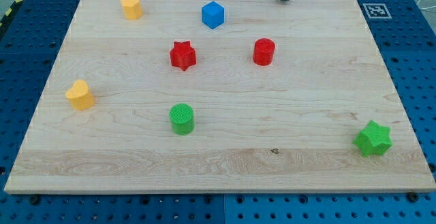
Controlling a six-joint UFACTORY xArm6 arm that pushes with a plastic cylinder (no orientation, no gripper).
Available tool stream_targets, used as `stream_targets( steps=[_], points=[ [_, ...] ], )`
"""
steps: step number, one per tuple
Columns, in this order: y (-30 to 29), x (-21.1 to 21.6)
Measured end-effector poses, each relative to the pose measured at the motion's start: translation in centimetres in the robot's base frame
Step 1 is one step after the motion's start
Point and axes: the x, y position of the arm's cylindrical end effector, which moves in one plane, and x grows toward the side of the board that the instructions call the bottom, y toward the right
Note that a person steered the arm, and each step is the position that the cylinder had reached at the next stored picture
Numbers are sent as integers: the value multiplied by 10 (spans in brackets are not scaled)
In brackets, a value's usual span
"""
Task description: Move blue cube towards the top right
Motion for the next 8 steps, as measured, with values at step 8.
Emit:
stream_targets(
  steps=[8],
  points=[
    [-194,69]
  ],
)
